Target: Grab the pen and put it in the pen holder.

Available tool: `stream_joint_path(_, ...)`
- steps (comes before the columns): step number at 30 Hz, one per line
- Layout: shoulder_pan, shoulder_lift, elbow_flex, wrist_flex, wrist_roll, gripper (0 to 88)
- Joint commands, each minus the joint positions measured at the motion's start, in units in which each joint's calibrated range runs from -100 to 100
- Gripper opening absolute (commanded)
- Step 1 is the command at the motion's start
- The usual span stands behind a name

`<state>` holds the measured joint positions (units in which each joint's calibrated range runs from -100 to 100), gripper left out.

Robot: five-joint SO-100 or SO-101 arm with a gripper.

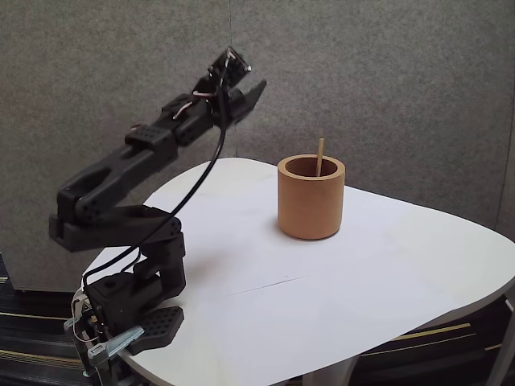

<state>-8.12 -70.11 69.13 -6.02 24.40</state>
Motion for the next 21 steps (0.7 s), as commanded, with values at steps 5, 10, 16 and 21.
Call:
stream_joint_path(5, 4.53, -16.47, 12.73, 30.0, -10.73, 27.9)
stream_joint_path(10, 7.16, -21.43, 17.69, 49.66, -19.84, 27.9)
stream_joint_path(16, 7.68, -22.73, 24.1, 61.1, -27.79, 27.9)
stream_joint_path(21, 7.68, -22.73, 25.99, 67.2, -30.95, 27.9)
